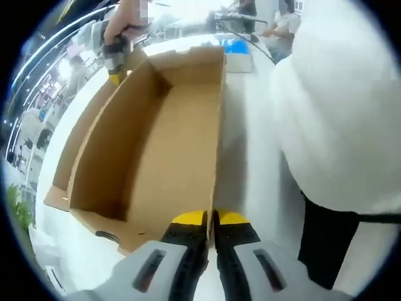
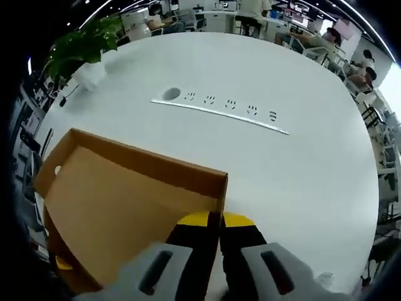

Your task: Operate the shoe box by opening the lid, removing the specified soft item, and placing it in the target area until the item is outside and the box remains undamaged.

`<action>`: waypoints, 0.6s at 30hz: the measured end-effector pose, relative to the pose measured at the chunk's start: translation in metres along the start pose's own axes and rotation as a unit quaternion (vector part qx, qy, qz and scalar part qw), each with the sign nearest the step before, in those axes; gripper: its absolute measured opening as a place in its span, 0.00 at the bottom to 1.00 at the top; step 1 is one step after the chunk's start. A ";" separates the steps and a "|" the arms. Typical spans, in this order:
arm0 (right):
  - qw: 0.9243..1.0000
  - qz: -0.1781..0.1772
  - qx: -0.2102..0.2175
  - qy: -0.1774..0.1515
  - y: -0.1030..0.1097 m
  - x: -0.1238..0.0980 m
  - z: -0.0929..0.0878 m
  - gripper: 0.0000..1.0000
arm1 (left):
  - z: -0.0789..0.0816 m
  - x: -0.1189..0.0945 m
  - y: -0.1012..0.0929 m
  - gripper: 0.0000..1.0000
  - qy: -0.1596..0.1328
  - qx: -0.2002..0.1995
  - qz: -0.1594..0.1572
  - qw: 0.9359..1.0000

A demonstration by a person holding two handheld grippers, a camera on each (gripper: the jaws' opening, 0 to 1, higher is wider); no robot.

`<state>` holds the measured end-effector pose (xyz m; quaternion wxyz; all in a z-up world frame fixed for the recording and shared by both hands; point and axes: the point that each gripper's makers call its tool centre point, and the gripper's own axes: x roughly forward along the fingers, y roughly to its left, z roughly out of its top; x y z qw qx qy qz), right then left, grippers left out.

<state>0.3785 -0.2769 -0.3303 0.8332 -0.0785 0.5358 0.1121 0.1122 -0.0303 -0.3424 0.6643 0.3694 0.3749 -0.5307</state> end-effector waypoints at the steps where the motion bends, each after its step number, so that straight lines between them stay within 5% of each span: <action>1: 1.000 0.000 0.000 0.000 0.000 0.000 0.000 0.02 | 0.000 0.000 0.000 0.05 0.001 0.000 0.001 1.000; 6: 0.999 -0.004 0.014 -0.031 -0.001 -0.012 0.004 0.02 | -0.001 0.000 -0.002 0.05 0.009 0.016 0.001 1.000; 9: 0.999 -0.009 -0.005 -0.040 0.000 -0.017 0.003 0.02 | -0.002 0.001 -0.004 0.03 0.013 0.025 -0.004 1.000; 11: 0.996 -0.019 -0.034 -0.075 0.000 -0.023 0.011 0.02 | -0.002 0.001 -0.003 0.03 0.011 0.026 -0.002 1.000; 18: 0.995 -0.027 -0.032 -0.090 0.002 -0.037 0.011 0.02 | -0.003 0.001 -0.005 0.03 0.011 0.032 0.001 0.999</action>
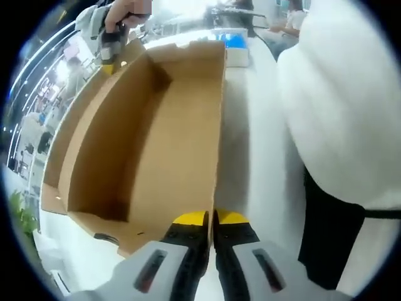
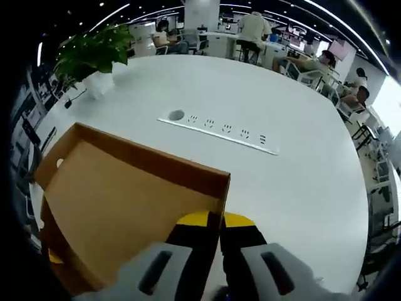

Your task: Operate the shoe box by opening the lid, removing the specified soft item, and placing it in the target area until the item is outside and the box remains undamaged.

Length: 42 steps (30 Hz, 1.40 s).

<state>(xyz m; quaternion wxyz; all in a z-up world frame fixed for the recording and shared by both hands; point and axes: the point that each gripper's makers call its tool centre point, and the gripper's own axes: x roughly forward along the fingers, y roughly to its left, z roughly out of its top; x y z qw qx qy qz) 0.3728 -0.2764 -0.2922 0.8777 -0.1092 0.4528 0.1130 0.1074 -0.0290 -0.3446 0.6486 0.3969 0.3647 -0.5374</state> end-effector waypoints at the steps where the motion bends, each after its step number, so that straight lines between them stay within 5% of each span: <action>1: 1.000 -0.002 -0.001 -0.003 0.000 -0.001 0.000 0.03 | 0.000 0.000 0.000 0.03 0.000 -0.001 0.001 1.000; 18: 0.997 -0.020 -0.012 -0.079 0.004 -0.035 0.025 0.02 | 0.000 0.000 -0.001 0.02 0.009 -0.012 -0.016 1.000; 25: 0.997 -0.017 0.021 -0.075 -0.002 -0.037 0.021 0.02 | 0.000 0.000 0.000 0.02 0.011 -0.010 -0.027 1.000; 35: 0.991 -0.028 0.071 -0.109 -0.007 -0.059 0.010 0.00 | -0.001 -0.001 -0.002 0.02 0.010 0.002 -0.034 0.999; 38: 0.984 -0.019 0.113 -0.138 -0.006 -0.072 0.014 0.00 | -0.002 0.000 -0.002 0.03 0.025 -0.018 -0.034 0.999; 42: 0.982 -0.034 0.109 -0.149 -0.006 -0.080 0.010 0.00 | -0.004 -0.001 -0.002 0.02 0.026 -0.008 -0.041 0.999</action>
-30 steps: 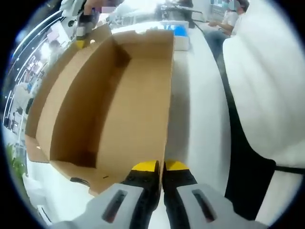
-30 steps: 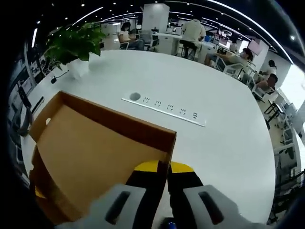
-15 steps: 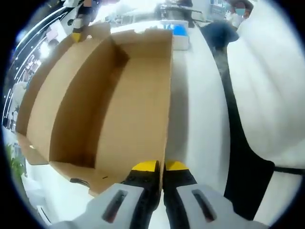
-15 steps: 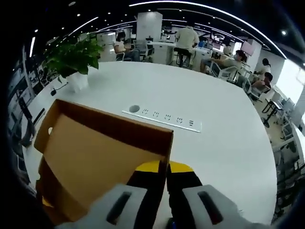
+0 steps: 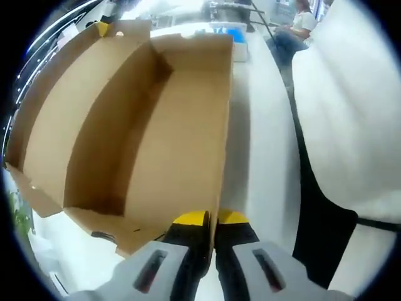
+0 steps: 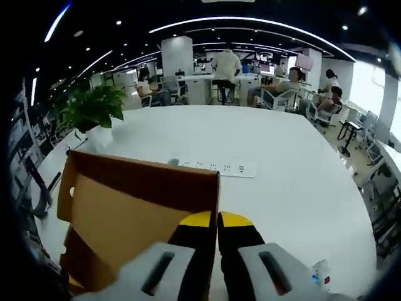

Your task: Operate the shoe box by opening the lid, removing the specified soft item, and placing it in the target area until the item is outside and the box remains undamaged.

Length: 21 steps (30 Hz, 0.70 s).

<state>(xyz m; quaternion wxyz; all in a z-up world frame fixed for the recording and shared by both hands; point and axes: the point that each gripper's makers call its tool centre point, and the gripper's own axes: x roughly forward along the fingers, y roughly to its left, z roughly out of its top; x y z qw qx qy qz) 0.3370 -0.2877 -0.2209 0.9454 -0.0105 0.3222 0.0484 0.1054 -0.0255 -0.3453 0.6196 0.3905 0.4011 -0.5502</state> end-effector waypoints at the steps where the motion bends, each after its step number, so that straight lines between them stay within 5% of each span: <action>1: 1.000 -0.001 0.007 0.001 -0.001 0.000 -0.001 0.00 | 0.000 0.000 0.000 0.03 0.000 0.001 0.000 1.000; 3: 0.998 0.005 0.066 -0.007 -0.003 -0.004 -0.002 0.00 | 0.000 0.001 -0.001 0.03 0.002 0.006 0.002 1.000; 5: 1.000 0.001 0.019 -0.020 -0.002 -0.010 0.002 0.00 | 0.000 0.001 -0.001 0.03 0.003 0.006 0.003 1.000; 21: 0.997 -0.023 -0.019 -0.073 0.003 -0.045 0.005 0.00 | -0.002 0.002 0.002 0.03 0.020 0.013 0.008 1.000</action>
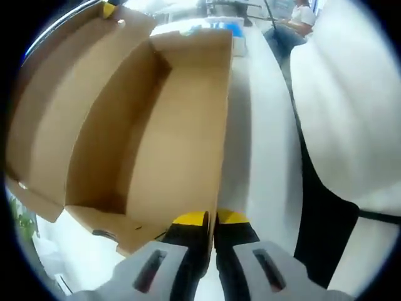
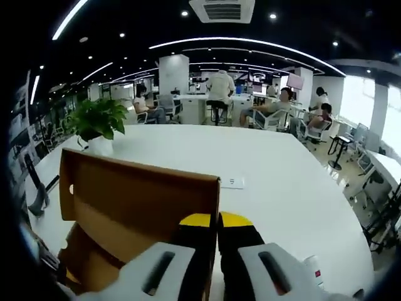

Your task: Operate the shoe box by opening the lid, removing the specified soft item, and placing it in the target area until the item is outside and the box remains undamaged.

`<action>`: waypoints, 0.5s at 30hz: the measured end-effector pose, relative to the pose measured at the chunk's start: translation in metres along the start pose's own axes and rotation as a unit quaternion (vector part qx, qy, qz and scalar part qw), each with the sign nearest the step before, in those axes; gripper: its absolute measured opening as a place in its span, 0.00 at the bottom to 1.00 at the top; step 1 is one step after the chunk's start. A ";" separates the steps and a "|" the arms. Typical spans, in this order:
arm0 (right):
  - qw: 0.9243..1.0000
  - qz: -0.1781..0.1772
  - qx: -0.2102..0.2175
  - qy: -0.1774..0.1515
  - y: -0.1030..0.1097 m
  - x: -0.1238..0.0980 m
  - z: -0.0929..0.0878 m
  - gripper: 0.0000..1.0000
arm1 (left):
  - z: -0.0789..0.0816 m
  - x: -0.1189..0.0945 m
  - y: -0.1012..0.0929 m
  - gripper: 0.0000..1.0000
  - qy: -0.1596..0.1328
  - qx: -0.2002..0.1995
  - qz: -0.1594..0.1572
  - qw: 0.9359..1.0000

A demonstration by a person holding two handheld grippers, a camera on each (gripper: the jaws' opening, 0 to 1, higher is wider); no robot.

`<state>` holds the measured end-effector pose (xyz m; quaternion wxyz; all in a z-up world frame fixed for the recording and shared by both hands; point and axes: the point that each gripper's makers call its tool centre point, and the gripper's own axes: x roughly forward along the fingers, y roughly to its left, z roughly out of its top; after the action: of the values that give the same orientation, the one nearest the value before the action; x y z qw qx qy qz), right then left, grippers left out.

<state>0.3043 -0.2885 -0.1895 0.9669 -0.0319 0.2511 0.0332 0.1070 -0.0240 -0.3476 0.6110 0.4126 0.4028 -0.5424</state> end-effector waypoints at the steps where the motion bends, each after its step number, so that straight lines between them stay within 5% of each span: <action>1: 1.000 0.001 0.003 -0.004 -0.001 -0.001 0.000 0.00 | 0.000 0.000 0.000 0.03 0.000 0.000 0.000 1.000; 15: 1.000 0.005 -0.004 -0.019 0.000 -0.014 -0.001 0.00 | -0.001 0.000 -0.001 0.03 0.005 -0.002 0.002 1.000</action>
<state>0.2917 -0.2890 -0.1838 0.9711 -0.0336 0.2331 0.0392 0.1064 -0.0233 -0.3476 0.6108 0.4149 0.4062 -0.5383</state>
